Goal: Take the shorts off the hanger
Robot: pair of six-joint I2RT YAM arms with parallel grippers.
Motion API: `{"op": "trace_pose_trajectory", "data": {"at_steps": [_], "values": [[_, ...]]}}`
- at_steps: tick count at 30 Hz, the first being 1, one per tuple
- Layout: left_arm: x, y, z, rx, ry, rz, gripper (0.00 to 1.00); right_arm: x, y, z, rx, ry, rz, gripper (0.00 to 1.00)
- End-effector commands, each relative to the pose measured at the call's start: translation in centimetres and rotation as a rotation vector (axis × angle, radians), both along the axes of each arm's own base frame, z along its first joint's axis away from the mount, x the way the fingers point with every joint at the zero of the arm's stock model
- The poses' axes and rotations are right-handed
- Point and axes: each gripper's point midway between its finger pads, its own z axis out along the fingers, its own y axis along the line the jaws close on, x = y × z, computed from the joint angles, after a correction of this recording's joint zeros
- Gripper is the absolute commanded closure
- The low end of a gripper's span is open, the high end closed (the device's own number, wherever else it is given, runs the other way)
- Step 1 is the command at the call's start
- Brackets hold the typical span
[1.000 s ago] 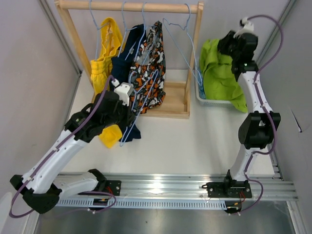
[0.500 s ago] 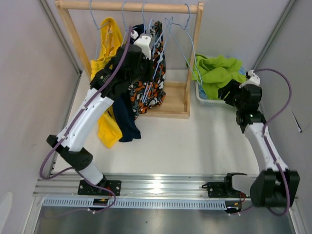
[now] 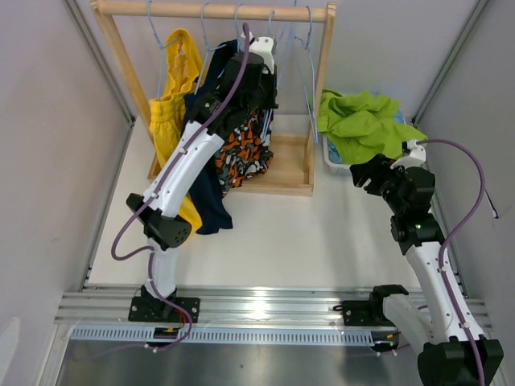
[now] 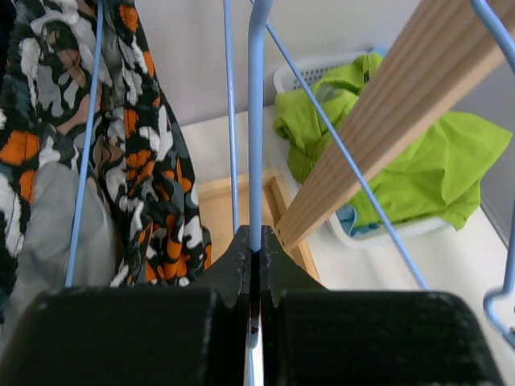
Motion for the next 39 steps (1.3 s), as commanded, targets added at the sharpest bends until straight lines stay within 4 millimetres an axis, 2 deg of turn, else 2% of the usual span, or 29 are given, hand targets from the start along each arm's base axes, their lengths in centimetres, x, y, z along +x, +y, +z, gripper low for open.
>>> {"op": "trace_pose_trajectory", "data": {"at_steps": [1, 5, 9, 12, 14, 16, 20, 21, 22, 25, 27, 28, 29, 31, 32, 33, 36, 39], "values": [[1.7, 0.5, 5.0, -0.124, -0.138, 0.03, 1.0, -0.7, 1.1, 0.2, 0.009, -0.007, 0.044, 0.35], [3.6, 0.5, 5.1, -0.15, -0.168, 0.048, 1.0, -0.8, 2.0, 0.0, 0.017, -0.011, 0.072, 0.36], [4.7, 0.7, 5.3, -0.177, -0.186, 0.059, 1.0, -0.7, 2.5, -0.4, 0.014, -0.002, 0.085, 0.36], [5.3, 0.7, 4.5, -0.183, -0.166, 0.053, 1.0, -0.5, 2.5, -0.6, 0.012, -0.003, 0.085, 0.36], [5.4, 0.4, 3.8, -0.175, -0.151, 0.038, 1.0, -0.3, 2.4, -0.5, 0.012, -0.006, 0.082, 0.36], [5.5, 0.1, 2.8, -0.161, -0.131, 0.023, 0.96, -0.2, 2.6, -0.6, 0.014, -0.001, 0.086, 0.36], [4.8, -0.4, 1.5, -0.143, -0.086, -0.017, 0.93, -0.2, 2.7, -1.0, 0.015, 0.009, 0.087, 0.37], [4.4, -0.4, 1.2, -0.134, -0.073, -0.023, 0.92, -0.2, 2.6, -1.1, 0.014, 0.012, 0.083, 0.37], [3.5, 0.1, 2.0, -0.133, -0.076, -0.027, 0.92, -0.3, 2.6, -1.2, 0.016, 0.018, 0.082, 0.37], [1.9, 0.9, 2.2, -0.116, -0.058, -0.024, 0.81, -0.5, 2.6, -1.1, 0.013, 0.019, 0.075, 0.36], [-0.2, 2.4, 3.6, -0.109, -0.062, -0.025, 0.64, -0.7, 2.6, -0.9, 0.008, 0.02, 0.068, 0.34], [-1.1, 2.9, 4.3, -0.109, -0.07, -0.026, 0.58, -0.8, 2.7, -0.8, 0.005, 0.018, 0.065, 0.2], [-2.7, 4.0, 5.4, -0.104, -0.079, -0.028, 0.49, -1.0, 2.9, -0.7, 0.001, 0.019, 0.064, 0.01], [-4.7, 5.3, 7.1, -0.107, -0.107, -0.027, 0.42, -1.2, 3.0, -0.3, -0.001, 0.012, 0.061, 0.01], [-5.4, 6.0, 7.3, -0.098, -0.108, -0.026, 0.39, -1.3, 3.0, -0.1, -0.001, 0.008, 0.058, 0.0], [-7.2, 7.3, 9.1, -0.11, -0.139, -0.023, 0.37, -1.4, 3.3, 0.0, -0.001, 0.006, 0.067, 0.01], [-9.9, 9.6, 11.5, -0.113, -0.192, -0.013, 0.31, -1.8, 4.0, 0.1, 0.003, 0.009, 0.076, 0.01], [-10.7, 11.3, 12.3, -0.087, -0.219, 0.017, 0.29, -2.4, 4.6, 0.3, 0.008, 0.004, 0.083, 0.01]]}}
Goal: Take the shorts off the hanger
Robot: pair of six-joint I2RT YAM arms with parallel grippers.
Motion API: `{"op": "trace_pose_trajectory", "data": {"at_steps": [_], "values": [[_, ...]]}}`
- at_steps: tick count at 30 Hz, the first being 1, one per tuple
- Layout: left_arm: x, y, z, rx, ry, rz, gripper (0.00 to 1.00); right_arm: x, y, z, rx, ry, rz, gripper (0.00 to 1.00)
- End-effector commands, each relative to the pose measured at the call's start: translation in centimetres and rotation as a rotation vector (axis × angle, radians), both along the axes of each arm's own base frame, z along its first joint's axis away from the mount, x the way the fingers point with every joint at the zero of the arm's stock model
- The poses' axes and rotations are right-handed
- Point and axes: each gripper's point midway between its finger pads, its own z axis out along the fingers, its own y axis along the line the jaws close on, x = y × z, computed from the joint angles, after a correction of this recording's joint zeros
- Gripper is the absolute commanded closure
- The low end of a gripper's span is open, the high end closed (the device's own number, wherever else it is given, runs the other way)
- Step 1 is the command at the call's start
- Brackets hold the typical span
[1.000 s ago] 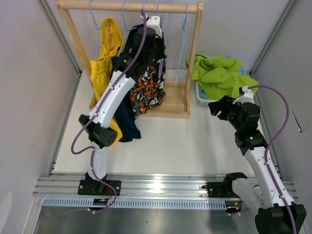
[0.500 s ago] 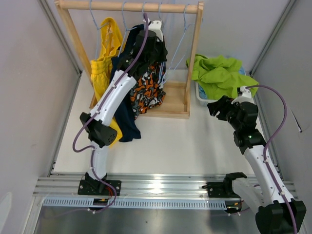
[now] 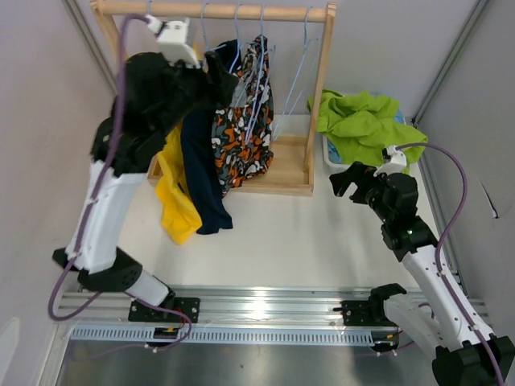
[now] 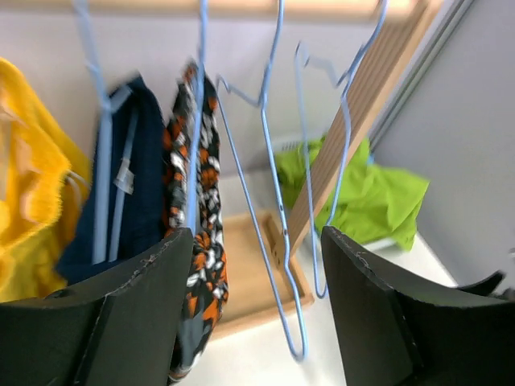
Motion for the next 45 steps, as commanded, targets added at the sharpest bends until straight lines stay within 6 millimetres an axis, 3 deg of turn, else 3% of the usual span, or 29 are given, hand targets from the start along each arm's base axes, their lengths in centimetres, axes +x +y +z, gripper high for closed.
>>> {"op": "trace_pose_trajectory", "data": {"at_steps": [1, 7, 15, 20, 28, 32, 37, 42, 44, 45], "values": [[-1.5, 2.7, 1.1, 0.046, -0.034, 0.048, 0.29, -0.4, 0.4, 2.2, 0.019, -0.05, -0.016, 0.0], [-0.6, 2.8, -0.2, 0.077, -0.018, 0.052, 0.32, -1.2, 0.6, 2.6, -0.001, -0.052, -0.03, 0.01], [2.9, 1.8, -1.8, 0.09, -0.006, 0.049, 0.34, -1.7, -0.2, 2.7, -0.035, -0.056, -0.052, 0.01], [4.6, 1.9, -2.2, 0.099, -0.002, 0.066, 0.33, -1.7, -0.3, 1.8, -0.047, -0.038, -0.057, 0.0], [6.9, 1.9, -5.2, 0.135, 0.046, 0.079, 0.34, -1.2, -0.2, 0.9, -0.053, -0.024, -0.06, 0.01], [7.6, 1.7, -5.7, 0.131, 0.05, 0.075, 0.36, -1.0, -0.1, 0.4, -0.058, -0.016, -0.058, 0.01], [8.6, 1.2, -6.2, 0.118, 0.055, 0.069, 0.53, -0.8, -0.1, -0.3, -0.067, -0.008, -0.059, 0.0], [9.7, 1.0, -7.1, 0.119, 0.07, 0.082, 0.61, -0.7, -0.2, -0.9, -0.081, 0.001, -0.064, 0.0], [9.9, 0.9, -6.7, 0.111, 0.064, 0.08, 0.82, -0.7, -0.2, -1.2, -0.086, 0.004, -0.063, 0.0], [10.2, 0.8, -7.2, 0.113, 0.076, 0.084, 0.97, -0.6, -0.3, -1.1, -0.088, -0.001, -0.065, 0.0]]}}
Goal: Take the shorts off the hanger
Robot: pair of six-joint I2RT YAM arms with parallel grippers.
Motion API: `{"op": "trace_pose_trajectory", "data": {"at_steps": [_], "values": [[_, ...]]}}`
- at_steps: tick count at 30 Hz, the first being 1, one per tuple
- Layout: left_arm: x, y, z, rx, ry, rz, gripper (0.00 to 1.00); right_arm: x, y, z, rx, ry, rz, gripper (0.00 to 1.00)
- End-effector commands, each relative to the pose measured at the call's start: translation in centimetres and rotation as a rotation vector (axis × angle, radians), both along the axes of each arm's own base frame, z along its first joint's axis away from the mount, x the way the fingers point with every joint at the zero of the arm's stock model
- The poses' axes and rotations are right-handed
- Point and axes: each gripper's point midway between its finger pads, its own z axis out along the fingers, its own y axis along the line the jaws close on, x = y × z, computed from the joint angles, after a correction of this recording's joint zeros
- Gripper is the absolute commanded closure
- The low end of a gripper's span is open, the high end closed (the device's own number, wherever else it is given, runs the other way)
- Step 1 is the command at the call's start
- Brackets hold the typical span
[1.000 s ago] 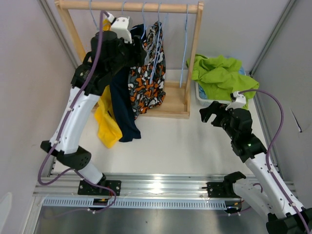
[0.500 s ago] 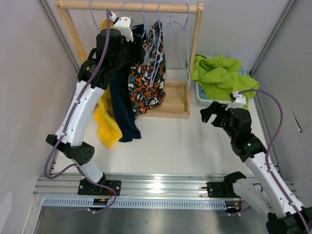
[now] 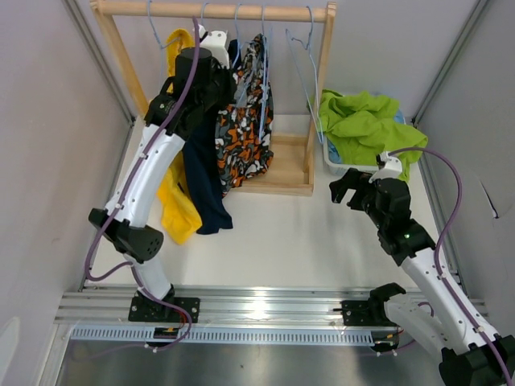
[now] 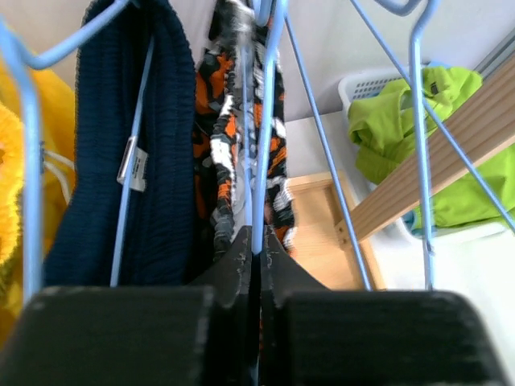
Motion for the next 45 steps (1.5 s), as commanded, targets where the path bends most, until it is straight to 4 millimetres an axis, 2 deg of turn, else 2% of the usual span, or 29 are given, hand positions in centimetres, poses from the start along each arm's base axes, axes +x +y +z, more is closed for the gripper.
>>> {"op": "trace_pose_trajectory", "data": {"at_steps": [1, 5, 6, 8, 10, 11, 12, 15, 16, 19, 21, 24, 25, 26, 28, 29, 30, 31, 32, 33, 34, 35, 38, 42, 43, 45], "values": [[0.7, 0.1, 2.1, -0.025, -0.056, -0.002, 1.0, 0.6, -0.1, 0.6, -0.012, -0.046, -0.011, 0.0], [0.3, 0.4, 3.2, -0.03, -0.076, 0.002, 1.0, 0.6, -0.1, 0.4, -0.01, -0.044, -0.008, 0.0], [-0.3, 0.7, 4.7, -0.038, -0.11, 0.0, 1.0, 0.6, -0.1, 0.3, -0.01, -0.042, -0.007, 0.0], [-1.1, 1.2, 5.9, -0.037, -0.128, 0.001, 1.0, 0.5, 0.0, 0.4, -0.004, -0.045, -0.005, 0.0], [-2.2, 1.7, 8.9, -0.058, -0.187, -0.004, 1.0, 0.5, 0.0, 0.3, 0.0, -0.044, -0.005, 0.01], [-2.7, 1.9, 9.1, -0.053, -0.183, -0.006, 1.0, 0.5, 0.1, 0.4, 0.004, -0.049, -0.004, 0.01], [-3.7, 2.3, 10.9, -0.068, -0.22, -0.01, 1.0, 0.6, 0.0, 0.6, 0.006, -0.052, -0.007, 0.0], [-5.9, 3.0, 13.2, -0.093, -0.27, -0.026, 1.0, 0.6, 0.0, 1.2, 0.006, -0.068, -0.006, 0.0], [-7.2, 3.6, 14.4, -0.105, -0.296, -0.03, 1.0, 0.7, 0.0, 1.5, 0.008, -0.073, -0.007, 0.0], [-9.6, 4.4, 15.7, -0.117, -0.317, -0.045, 1.0, 0.8, 0.0, 2.3, 0.008, -0.089, -0.007, 0.0], [-10.7, 4.5, 15.7, -0.116, -0.311, -0.072, 1.0, 0.8, 0.1, 2.9, 0.01, -0.098, -0.004, 0.01], [-12.2, 4.5, 12.5, -0.089, -0.205, -0.103, 1.0, 0.8, 0.1, 3.5, 0.015, -0.11, -0.001, 0.01], [-11.9, 4.4, 9.7, -0.063, -0.135, -0.102, 1.0, 0.8, 0.2, 3.9, 0.018, -0.118, 0.0, 0.0], [-14.0, 4.3, 8.3, -0.068, -0.108, -0.152, 1.0, 0.7, 0.3, 4.2, 0.022, -0.125, 0.012, 0.0], [-16.2, 4.4, 8.2, -0.091, -0.136, -0.202, 1.0, 0.2, 1.3, 5.5, 0.039, -0.167, 0.077, 0.0], [-16.4, 3.9, 4.0, -0.066, -0.046, -0.232, 1.0, -0.2, 2.0, 6.1, 0.049, -0.19, 0.124, 0.0], [-19.4, 3.9, 5.3, -0.096, -0.091, -0.308, 1.0, -0.7, 2.7, 6.7, 0.058, -0.217, 0.174, 0.0], [-20.7, 3.6, 4.9, -0.098, -0.089, -0.355, 1.0, -1.7, 4.0, 8.3, 0.084, -0.276, 0.268, 0.0], [-21.3, 3.2, 2.4, -0.085, -0.032, -0.393, 1.0, -2.2, 4.7, 9.0, 0.094, -0.304, 0.313, 0.0], [-23.4, 3.4, 2.9, -0.094, -0.057, -0.435, 1.0, -2.7, 5.2, 9.7, 0.104, -0.328, 0.354, 0.01], [-24.7, 3.2, 2.4, -0.088, -0.044, -0.488, 1.0, -3.1, 5.6, 10.7, 0.115, -0.359, 0.385, 0.01], [-25.5, 3.1, 1.7, -0.086, -0.028, -0.51, 1.0, -3.7, 6.4, 11.4, 0.125, -0.372, 0.444, 0.0], [-28.6, 3.5, 1.7, -0.093, -0.024, -0.58, 1.0, -4.2, 7.6, 13.7, 0.142, -0.42, 0.523, 0.0], [-32.3, 3.5, 1.8, -0.107, -0.032, -0.681, 1.0, -4.5, 8.6, 15.1, 0.156, -0.428, 0.572, 0.01], [-32.9, 3.0, 0.7, -0.114, -0.002, -0.723, 1.0, -4.6, 8.7, 15.4, 0.158, -0.431, 0.578, 0.01], [-34.0, 2.7, 0.6, -0.138, -0.005, -0.774, 1.0, -5.1, 9.1, 16.1, 0.158, -0.443, 0.598, 0.0]]}}
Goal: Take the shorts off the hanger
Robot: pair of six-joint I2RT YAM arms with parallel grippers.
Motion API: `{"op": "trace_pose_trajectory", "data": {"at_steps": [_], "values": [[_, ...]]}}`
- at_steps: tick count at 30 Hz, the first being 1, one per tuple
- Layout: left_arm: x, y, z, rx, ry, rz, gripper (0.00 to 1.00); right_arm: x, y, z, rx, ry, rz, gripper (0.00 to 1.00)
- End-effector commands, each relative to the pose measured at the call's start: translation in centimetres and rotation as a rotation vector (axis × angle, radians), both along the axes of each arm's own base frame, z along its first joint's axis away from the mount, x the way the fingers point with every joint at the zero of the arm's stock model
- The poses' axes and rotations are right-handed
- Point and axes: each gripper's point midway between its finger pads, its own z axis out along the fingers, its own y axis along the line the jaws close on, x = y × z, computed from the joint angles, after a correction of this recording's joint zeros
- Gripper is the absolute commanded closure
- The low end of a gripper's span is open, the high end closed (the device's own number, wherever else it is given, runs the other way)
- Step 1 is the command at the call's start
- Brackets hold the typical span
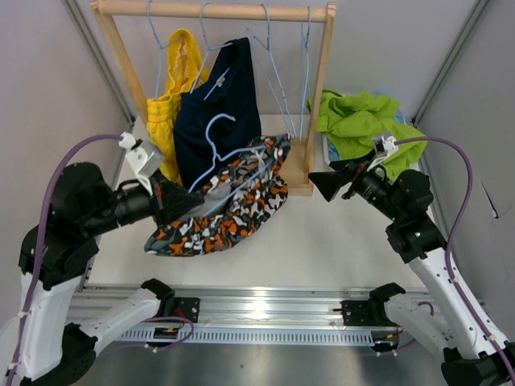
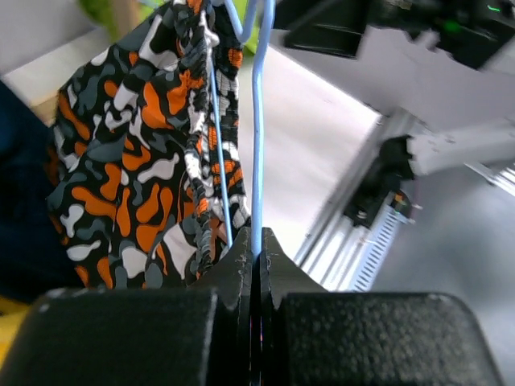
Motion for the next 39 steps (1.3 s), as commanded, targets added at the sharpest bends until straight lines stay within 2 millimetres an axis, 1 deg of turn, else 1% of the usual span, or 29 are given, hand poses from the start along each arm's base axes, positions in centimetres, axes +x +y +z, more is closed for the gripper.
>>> {"op": "trace_pose_trajectory", "data": {"at_steps": [1, 5, 8, 9, 12, 13, 14, 17, 19, 21, 23, 24, 26, 27, 28, 29, 30, 31, 33, 34, 35, 37, 38, 39], "values": [[-3.5, -1.5, -0.7, -0.044, 0.011, -0.203, 1.0, -1.6, 1.0, 3.7, 0.017, -0.105, 0.078, 0.01], [-5.2, -1.6, -0.3, -0.078, 0.002, -0.261, 1.0, -2.3, 1.0, 4.2, -0.001, -0.102, 0.081, 0.01], [-5.8, -1.6, 1.0, -0.109, -0.03, -0.276, 1.0, -2.7, 0.7, 4.6, 0.007, -0.109, 0.075, 0.0], [-5.7, -1.5, 1.5, -0.118, -0.037, -0.27, 1.0, -2.9, 0.6, 4.9, 0.016, -0.11, 0.071, 0.0], [-4.8, -1.7, 1.8, -0.115, -0.034, -0.24, 1.0, -3.5, 0.6, 5.2, 0.03, -0.107, 0.077, 0.01], [-4.7, -1.6, 2.4, -0.121, -0.051, -0.233, 1.0, -3.7, 0.6, 5.2, 0.032, -0.105, 0.079, 0.0], [-4.5, -1.7, 2.6, -0.122, -0.051, -0.228, 1.0, -3.8, 0.5, 5.1, 0.032, -0.1, 0.079, 0.01], [-4.4, -1.7, 3.7, -0.14, -0.076, -0.228, 1.0, -4.4, 0.3, 5.0, 0.036, -0.104, 0.078, 0.01], [-4.2, -1.9, 4.0, -0.147, -0.08, -0.231, 1.0, -4.7, 0.2, 5.1, 0.042, -0.105, 0.08, 0.0], [-4.1, -1.9, 4.6, -0.152, -0.089, -0.228, 1.0, -5.0, 0.4, 5.0, 0.05, -0.104, 0.099, 0.0], [-4.0, -2.1, 4.7, -0.152, -0.083, -0.232, 1.0, -5.2, 0.8, 5.1, 0.071, -0.105, 0.126, 0.0], [-4.1, -2.2, 5.1, -0.157, -0.087, -0.243, 1.0, -5.3, 1.0, 5.1, 0.077, -0.108, 0.135, 0.0], [-4.3, -2.3, 5.4, -0.169, -0.09, -0.252, 1.0, -4.9, 1.4, 4.8, 0.086, -0.093, 0.147, 0.0], [-4.5, -2.2, 5.9, -0.179, -0.102, -0.257, 1.0, -4.8, 1.6, 5.1, 0.097, -0.108, 0.156, 0.0], [-4.5, -2.4, 5.9, -0.184, -0.1, -0.267, 1.0, -4.7, 1.8, 5.5, 0.11, -0.126, 0.162, 0.0], [-4.6, -2.5, 6.1, -0.192, -0.097, -0.274, 1.0, -4.3, 2.2, 5.2, 0.122, -0.106, 0.168, 0.01], [-4.9, -2.4, 6.4, -0.2, -0.103, -0.285, 1.0, -4.1, 2.6, 4.8, 0.127, -0.1, 0.176, 0.0], [-5.4, -2.6, 6.8, -0.21, -0.112, -0.311, 1.0, -4.0, 2.8, 5.2, 0.143, -0.119, 0.18, 0.01], [-5.9, -2.6, 7.2, -0.226, -0.109, -0.33, 1.0, -3.1, 3.5, 4.7, 0.146, -0.107, 0.177, 0.0], [-6.2, -2.8, 7.2, -0.229, -0.1, -0.35, 1.0, -2.8, 3.7, 5.1, 0.153, -0.122, 0.178, 0.0], [-6.4, -2.7, 7.4, -0.234, -0.105, -0.356, 1.0, -2.0, 4.2, 4.6, 0.145, -0.11, 0.175, 0.0], [-6.9, -2.7, 7.7, -0.244, -0.111, -0.375, 1.0, -1.4, 4.7, 5.2, 0.153, -0.129, 0.179, 0.01], [-7.1, -2.6, 7.8, -0.247, -0.111, -0.378, 1.0, -1.1, 4.9, 5.2, 0.152, -0.127, 0.18, 0.03], [-7.3, -2.6, 7.9, -0.251, -0.113, -0.386, 1.0, -0.5, 5.2, 4.9, 0.148, -0.122, 0.181, 0.13]]}}
